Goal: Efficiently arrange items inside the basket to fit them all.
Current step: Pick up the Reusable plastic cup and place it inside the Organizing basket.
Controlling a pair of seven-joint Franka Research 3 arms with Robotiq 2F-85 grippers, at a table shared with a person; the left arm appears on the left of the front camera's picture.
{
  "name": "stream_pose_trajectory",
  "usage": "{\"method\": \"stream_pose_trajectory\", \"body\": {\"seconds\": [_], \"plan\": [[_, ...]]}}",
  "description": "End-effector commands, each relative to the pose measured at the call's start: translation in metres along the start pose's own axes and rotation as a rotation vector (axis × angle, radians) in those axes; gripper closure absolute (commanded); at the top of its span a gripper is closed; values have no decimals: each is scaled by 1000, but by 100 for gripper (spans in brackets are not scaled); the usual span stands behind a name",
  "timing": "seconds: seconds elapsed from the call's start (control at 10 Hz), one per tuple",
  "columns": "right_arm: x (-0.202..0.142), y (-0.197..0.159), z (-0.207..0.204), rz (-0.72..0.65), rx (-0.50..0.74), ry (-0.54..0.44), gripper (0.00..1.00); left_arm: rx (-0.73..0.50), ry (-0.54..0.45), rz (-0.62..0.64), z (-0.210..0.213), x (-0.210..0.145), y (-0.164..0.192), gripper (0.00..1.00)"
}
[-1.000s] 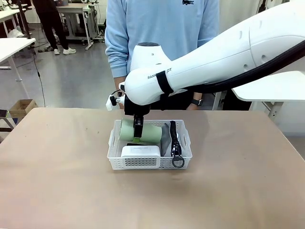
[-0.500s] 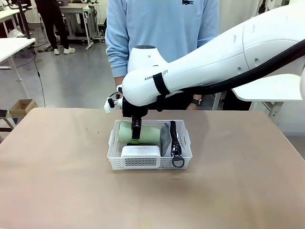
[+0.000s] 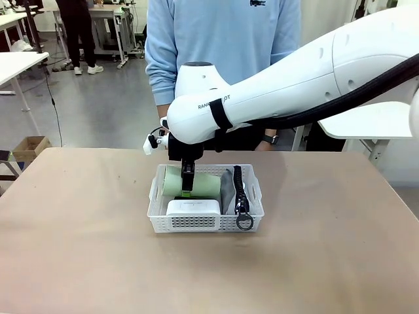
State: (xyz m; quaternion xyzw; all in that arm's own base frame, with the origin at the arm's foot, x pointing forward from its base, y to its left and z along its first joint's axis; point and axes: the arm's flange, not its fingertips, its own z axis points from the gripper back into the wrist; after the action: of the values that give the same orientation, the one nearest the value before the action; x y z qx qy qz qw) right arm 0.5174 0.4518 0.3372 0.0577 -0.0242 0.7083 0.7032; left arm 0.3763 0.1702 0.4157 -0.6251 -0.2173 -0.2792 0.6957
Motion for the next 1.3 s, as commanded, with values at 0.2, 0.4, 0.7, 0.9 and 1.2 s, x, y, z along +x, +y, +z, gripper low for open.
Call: {"method": "stream_pose_trajectory", "body": {"seconds": [0.2, 0.4, 0.7, 0.9, 1.2], "plan": [[6, 0, 3, -20, -35, 52, 0, 4, 0, -6, -2, 0, -1, 0], [4, 2, 3, -20, -36, 44, 0, 4, 0, -6, -2, 0, -1, 0], [-10, 7, 19, -25, -53, -7, 0, 4, 0, -6, -2, 0, -1, 0], [-46, 23, 65, -73, -85, -107, 0, 4, 0, -6, -2, 0, -1, 0], [-132, 29, 129, -253, 14, -399, 0, 4, 0, -6, -2, 0, -1, 0]]}}
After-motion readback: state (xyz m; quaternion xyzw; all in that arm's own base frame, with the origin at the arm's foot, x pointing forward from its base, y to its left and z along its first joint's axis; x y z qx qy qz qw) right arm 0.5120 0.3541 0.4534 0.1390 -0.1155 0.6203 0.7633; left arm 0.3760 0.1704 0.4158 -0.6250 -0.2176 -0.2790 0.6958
